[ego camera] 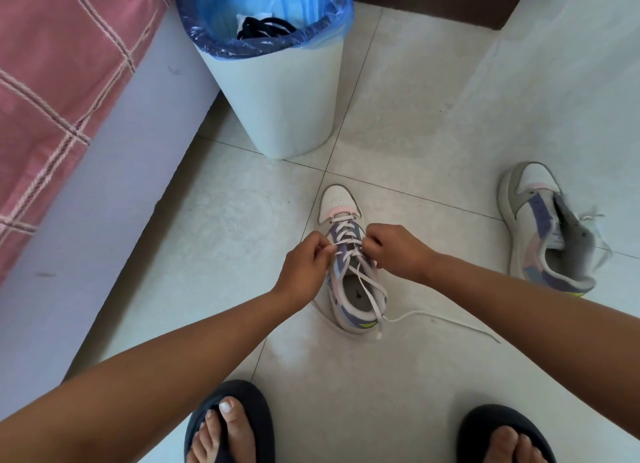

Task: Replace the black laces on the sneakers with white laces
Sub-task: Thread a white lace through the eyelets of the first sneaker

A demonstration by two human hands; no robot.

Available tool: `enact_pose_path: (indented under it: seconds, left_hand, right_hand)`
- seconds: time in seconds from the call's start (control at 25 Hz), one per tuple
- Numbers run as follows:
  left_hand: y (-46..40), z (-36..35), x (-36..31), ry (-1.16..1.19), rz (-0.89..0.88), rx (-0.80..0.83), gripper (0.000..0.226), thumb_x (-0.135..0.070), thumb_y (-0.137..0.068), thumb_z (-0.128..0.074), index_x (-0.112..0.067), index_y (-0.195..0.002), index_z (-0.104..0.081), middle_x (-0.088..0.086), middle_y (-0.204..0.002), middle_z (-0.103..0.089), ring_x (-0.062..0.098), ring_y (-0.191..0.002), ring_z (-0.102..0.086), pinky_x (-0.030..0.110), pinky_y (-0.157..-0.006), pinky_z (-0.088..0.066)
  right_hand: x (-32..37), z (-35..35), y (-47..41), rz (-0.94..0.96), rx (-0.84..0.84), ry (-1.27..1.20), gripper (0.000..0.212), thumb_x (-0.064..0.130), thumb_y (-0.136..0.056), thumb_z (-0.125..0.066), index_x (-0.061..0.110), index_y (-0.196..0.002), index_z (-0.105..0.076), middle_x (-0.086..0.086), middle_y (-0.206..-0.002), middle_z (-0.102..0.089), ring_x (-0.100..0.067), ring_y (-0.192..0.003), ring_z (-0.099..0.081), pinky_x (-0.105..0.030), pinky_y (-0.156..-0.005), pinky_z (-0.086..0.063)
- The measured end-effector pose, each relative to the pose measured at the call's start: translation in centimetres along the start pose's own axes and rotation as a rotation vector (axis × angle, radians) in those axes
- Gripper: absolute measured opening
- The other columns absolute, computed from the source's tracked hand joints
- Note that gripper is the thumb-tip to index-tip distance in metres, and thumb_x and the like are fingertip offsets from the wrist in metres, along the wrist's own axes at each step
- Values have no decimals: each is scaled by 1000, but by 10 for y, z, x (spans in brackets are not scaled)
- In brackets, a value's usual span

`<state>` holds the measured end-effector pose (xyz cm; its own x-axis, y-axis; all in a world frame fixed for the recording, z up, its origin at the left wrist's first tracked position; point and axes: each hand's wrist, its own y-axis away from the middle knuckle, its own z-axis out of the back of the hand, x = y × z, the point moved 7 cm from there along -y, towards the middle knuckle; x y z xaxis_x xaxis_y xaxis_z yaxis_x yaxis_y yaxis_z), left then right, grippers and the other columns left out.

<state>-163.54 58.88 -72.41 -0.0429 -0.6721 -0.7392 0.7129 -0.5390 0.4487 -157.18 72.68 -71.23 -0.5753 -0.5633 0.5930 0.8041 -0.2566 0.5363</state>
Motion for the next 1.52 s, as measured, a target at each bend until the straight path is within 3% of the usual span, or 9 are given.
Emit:
enact_pose_path:
  seconds: [0.16,0.24,0.44,0.52,0.76,0.88,1.0,1.24,1.52]
  left_hand:
    - [-11,1,-9,29,96,20,32,-37,-98,-42,-11,-84,-53,6,-85,-61,17,-78,-55,27,-63,-40]
    - [-18,-2,-12,115,152,70,23,-32,-97,-48,-15,-83,-53,2,-85,-60,16,-77,-55,28,-62,-46]
    - [-13,-12,4,533,314,107,18,-13,-99,-45,-12,-81,-46,8,-83,-54,16,-70,-52,30,-61,-52]
    - [-13,-12,7,585,330,73,18,-10,-99,-45,-12,-80,-47,9,-80,-54,16,-67,-51,30,-62,-53]
    - [-1,4,-4,77,257,48,26,-31,-99,-41,-10,-84,-48,8,-80,-56,18,-63,-53,24,-47,-45]
    - [12,-13,-12,-97,207,236,33,-37,-98,-38,-12,-79,-47,10,-81,-58,21,-66,-52,27,-53,-38]
    - [6,-17,-28,-401,63,236,24,-33,-98,-32,-14,-87,-42,14,-99,-61,23,-77,-48,30,-63,-35]
    - [2,-26,-44,-778,-138,272,36,-32,-101,-24,-11,-126,-37,13,-107,-62,32,-90,-59,32,-65,-35]
    - [8,-30,-42,-788,-161,248,34,-33,-101,-26,-9,-123,-35,12,-100,-63,32,-86,-60,30,-59,-31]
  right_hand:
    - [1,-2,-8,-91,21,-24,38,42,-97,-40,12,-75,-51,-2,-75,-56,-16,-68,-48,-31,-64,-42]
    - [7,-3,-11,-57,51,-15,33,38,-96,-46,18,-69,-46,3,-70,-51,-15,-67,-47,-24,-56,-37]
    - [-14,-13,-5,-191,186,-728,21,16,-98,-49,12,-77,-47,-2,-63,-42,-14,-56,-36,-24,-55,-38]
    - [-19,-15,-2,-202,152,-838,21,16,-98,-49,10,-77,-46,-4,-62,-39,-16,-56,-32,-26,-56,-36]
    - [-8,6,5,-138,-28,-132,34,43,-97,-43,14,-78,-45,-1,-74,-52,-17,-67,-49,-32,-63,-48]
    - [10,-2,10,-101,116,134,37,40,-97,-43,17,-68,-42,1,-70,-49,-17,-68,-46,-26,-57,-35]
    - [24,-7,9,-46,206,282,26,25,-98,-39,15,-75,-45,-6,-86,-52,-20,-80,-45,-22,-56,-30]
    - [28,-10,5,-15,297,240,26,10,-97,-31,4,-103,-56,-9,-95,-51,-20,-85,-47,-18,-54,-33]
    - [7,-12,4,-27,221,-116,21,7,-95,-36,-7,-91,-53,-13,-80,-50,-24,-70,-49,-35,-63,-49]
